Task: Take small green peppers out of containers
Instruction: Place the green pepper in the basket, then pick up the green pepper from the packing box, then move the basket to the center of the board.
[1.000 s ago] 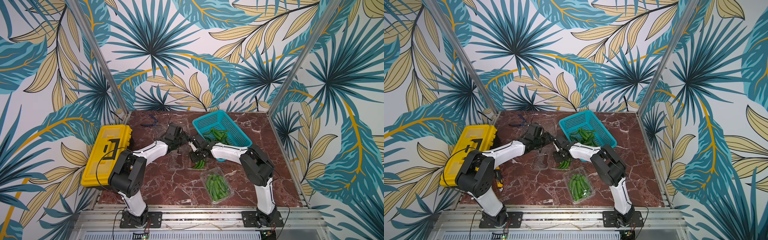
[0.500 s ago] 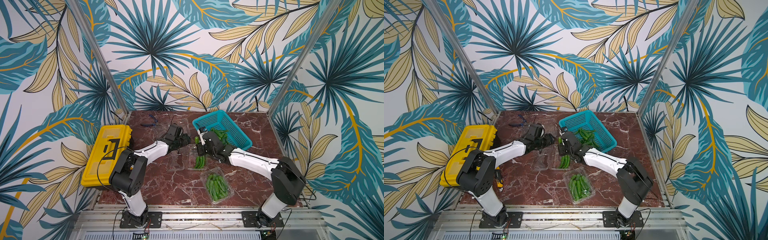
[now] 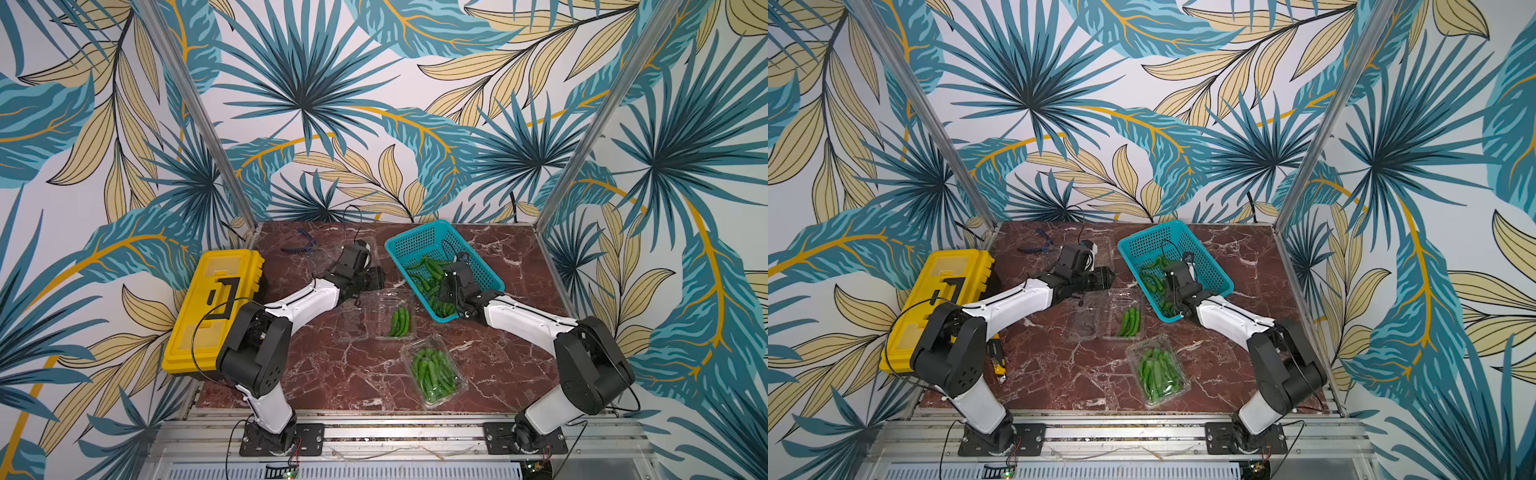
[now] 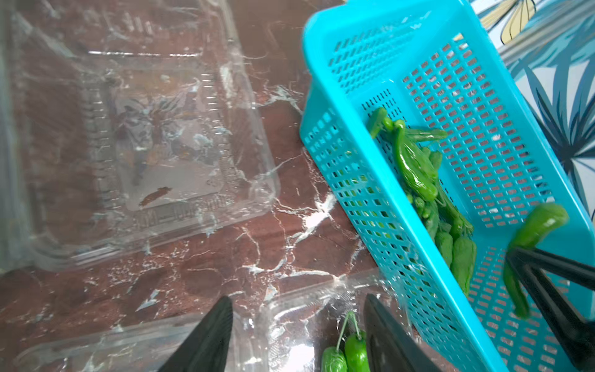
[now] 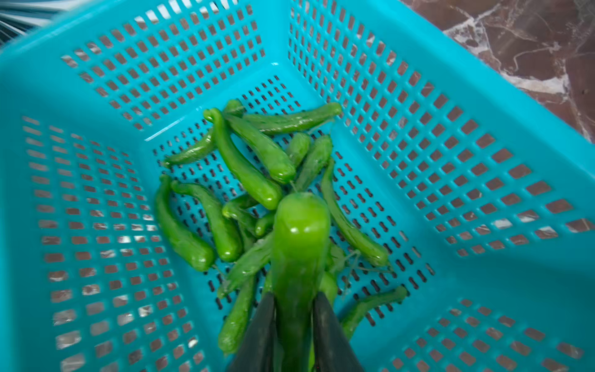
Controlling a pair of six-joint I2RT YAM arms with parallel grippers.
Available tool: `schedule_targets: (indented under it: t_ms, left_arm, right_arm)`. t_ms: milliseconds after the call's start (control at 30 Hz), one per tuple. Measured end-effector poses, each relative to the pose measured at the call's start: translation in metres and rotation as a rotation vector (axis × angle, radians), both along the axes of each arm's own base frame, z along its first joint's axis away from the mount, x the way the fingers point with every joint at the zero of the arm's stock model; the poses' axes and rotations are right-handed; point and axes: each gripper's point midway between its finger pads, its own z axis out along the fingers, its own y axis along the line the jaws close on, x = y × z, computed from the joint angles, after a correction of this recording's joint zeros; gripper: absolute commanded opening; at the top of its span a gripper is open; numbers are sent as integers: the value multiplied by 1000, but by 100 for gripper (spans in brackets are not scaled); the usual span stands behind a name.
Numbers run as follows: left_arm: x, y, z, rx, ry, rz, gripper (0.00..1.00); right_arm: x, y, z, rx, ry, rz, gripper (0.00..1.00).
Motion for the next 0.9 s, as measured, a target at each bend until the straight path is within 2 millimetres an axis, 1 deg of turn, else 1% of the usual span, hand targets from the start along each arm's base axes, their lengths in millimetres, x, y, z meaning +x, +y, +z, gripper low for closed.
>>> schedule_targets:
  t_ms: [133,267,333,500,700,800,900]
  left_arm:
    - [-10,-23,8,54,-36,-73,66]
    - [-18,-44,14,68,-58,-136,66]
    - [-21,-51,12,76,-55,-155,66]
    - [-34,-50,-8,132,6,-190,66]
    - [-49,-47,-28,191,77,-221,66]
    - [-55,-46,-39,210,112,-227,66]
    - [-60,-46,-49,225,143,-238,64]
  right_arm:
    - [-1,-6,-6,-13,25,-5,38]
    - [1,-17,-6,-42,31,-13,40]
    - [3,-25,-6,-67,31,-17,40]
    - [8,-48,-5,-124,36,-31,42]
    - [18,-72,-6,-77,22,-56,41]
    - [23,-78,-5,-51,7,-64,42]
    - [25,-78,-5,-27,-11,-59,41]
